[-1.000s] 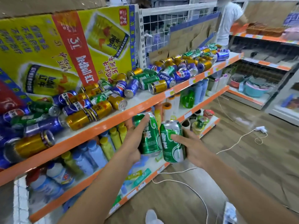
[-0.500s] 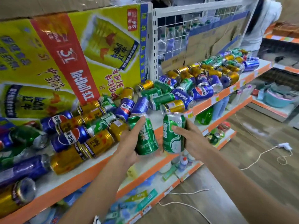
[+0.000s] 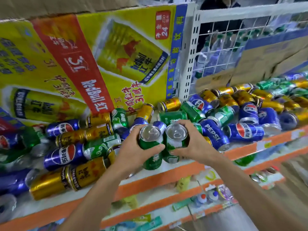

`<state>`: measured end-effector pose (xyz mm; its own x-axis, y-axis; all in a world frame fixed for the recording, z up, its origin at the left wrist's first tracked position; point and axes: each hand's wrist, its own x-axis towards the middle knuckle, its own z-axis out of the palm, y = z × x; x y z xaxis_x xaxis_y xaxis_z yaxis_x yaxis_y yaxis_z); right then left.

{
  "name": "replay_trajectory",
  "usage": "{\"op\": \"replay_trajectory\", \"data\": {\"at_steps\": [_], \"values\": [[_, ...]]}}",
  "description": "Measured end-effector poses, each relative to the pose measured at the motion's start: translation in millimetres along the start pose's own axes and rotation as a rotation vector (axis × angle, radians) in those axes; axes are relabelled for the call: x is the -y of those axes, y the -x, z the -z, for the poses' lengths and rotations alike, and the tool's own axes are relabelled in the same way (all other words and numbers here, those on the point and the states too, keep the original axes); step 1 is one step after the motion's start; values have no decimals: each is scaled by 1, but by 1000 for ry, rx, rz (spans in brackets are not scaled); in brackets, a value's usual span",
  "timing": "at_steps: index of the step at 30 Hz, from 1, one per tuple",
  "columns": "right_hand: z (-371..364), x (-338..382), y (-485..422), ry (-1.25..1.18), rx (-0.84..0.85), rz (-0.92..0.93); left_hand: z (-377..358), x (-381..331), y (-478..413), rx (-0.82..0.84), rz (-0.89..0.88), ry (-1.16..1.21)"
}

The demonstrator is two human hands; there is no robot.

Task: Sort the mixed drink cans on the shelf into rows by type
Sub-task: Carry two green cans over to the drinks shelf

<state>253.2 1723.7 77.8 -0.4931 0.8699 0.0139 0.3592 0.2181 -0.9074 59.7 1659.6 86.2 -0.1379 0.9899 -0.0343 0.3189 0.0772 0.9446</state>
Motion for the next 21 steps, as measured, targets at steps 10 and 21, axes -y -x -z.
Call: {"op": "replay_trajectory", "data": {"at_steps": [10, 21], "values": [[22, -12, -49, 300, 299, 263, 0, 10, -9, -58, 59, -424], [19, -20, -60, 422, 447, 227, 20, 21, -6, 25, 96, -607]]}}
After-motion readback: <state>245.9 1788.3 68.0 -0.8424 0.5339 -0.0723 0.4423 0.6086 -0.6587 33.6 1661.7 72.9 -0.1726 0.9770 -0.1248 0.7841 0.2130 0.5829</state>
